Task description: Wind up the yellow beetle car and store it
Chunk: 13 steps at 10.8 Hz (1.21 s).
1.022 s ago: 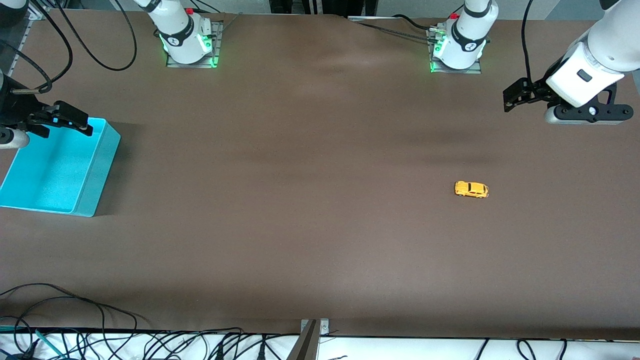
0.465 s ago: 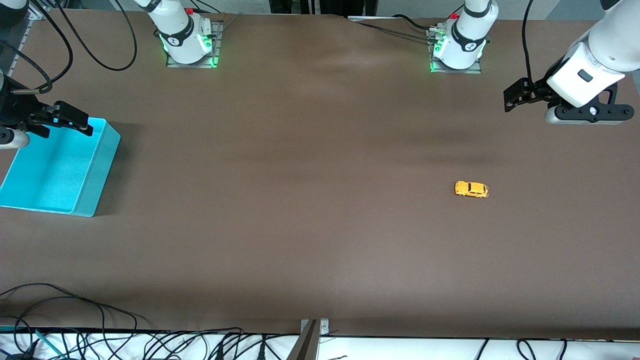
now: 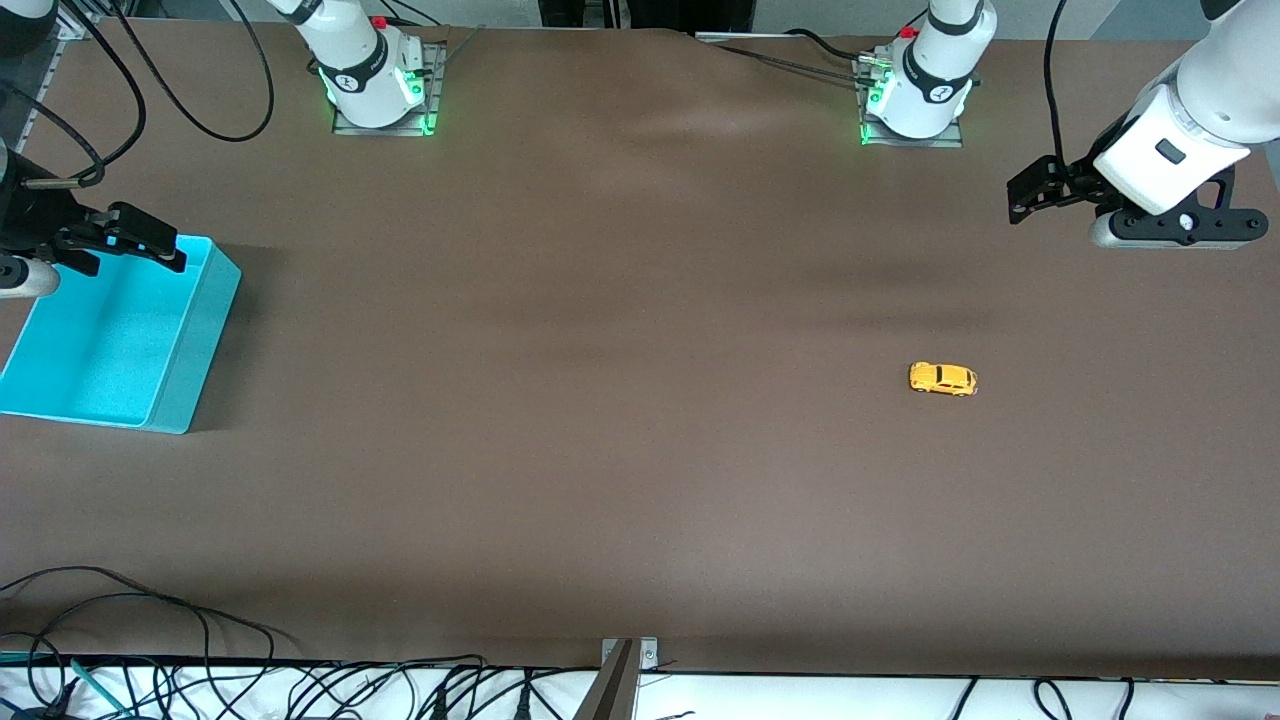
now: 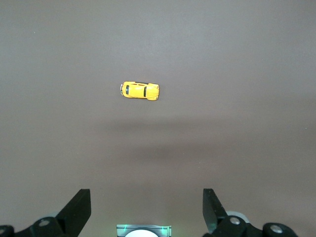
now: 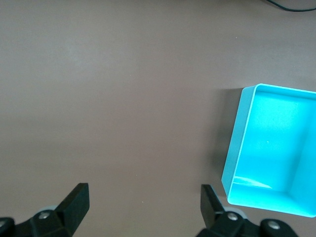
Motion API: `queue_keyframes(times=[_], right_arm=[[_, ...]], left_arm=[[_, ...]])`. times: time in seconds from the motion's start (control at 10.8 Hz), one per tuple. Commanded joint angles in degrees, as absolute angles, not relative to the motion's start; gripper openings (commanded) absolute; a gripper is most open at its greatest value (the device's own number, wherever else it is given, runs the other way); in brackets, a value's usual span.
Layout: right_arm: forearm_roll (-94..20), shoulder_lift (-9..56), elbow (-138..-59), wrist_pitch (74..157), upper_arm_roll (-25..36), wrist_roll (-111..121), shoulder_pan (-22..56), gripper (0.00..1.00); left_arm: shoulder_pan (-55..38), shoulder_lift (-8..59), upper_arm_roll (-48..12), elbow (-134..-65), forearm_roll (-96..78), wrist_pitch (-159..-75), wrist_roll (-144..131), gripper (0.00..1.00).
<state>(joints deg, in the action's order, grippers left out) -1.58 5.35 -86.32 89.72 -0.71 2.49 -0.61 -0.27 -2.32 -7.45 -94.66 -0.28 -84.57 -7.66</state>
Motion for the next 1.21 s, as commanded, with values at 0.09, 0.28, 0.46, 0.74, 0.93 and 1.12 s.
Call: queue_keyframes(times=[0.09,0.28,0.46,0.74,0.93,1.12], right_arm=[[-1.14,4.92,-87.10,90.18,-0.79,2.29,-0.62,1.00],[-1.14,4.92,-87.10,90.18,-0.79,2.29,-0.62,1.00],[-1.14,4.92,-87.10,90.18,-0.79,2.29,-0.62,1.00],[-1.14,5.01,-87.10,90.18,-0.79,2.29,-0.53,1.00],[-1.14,5.10,-87.10,90.18,-0.79,2.29,-0.53,1.00],[-1.14,5.10,-87.10,90.18,-0.79,2.29,-0.53,1.00]], left_arm=[[-0.09,-1.58,-7.47,-92.90,0.26,-83.23,-6.68,1.00],[-0.09,-1.58,-7.47,-92.90,0.35,-83.23,-6.59,1.00],[-0.09,-1.15,-7.38,-92.90,0.35,-83.23,-2.50,1.00],[1.83,0.78,-6.94,-92.90,0.88,-83.23,14.46,1.00],[3.68,1.92,-6.94,-92.90,0.88,-83.41,27.96,1.00],[5.26,2.46,-6.86,-94.03,1.05,-83.41,36.87,1.00]])
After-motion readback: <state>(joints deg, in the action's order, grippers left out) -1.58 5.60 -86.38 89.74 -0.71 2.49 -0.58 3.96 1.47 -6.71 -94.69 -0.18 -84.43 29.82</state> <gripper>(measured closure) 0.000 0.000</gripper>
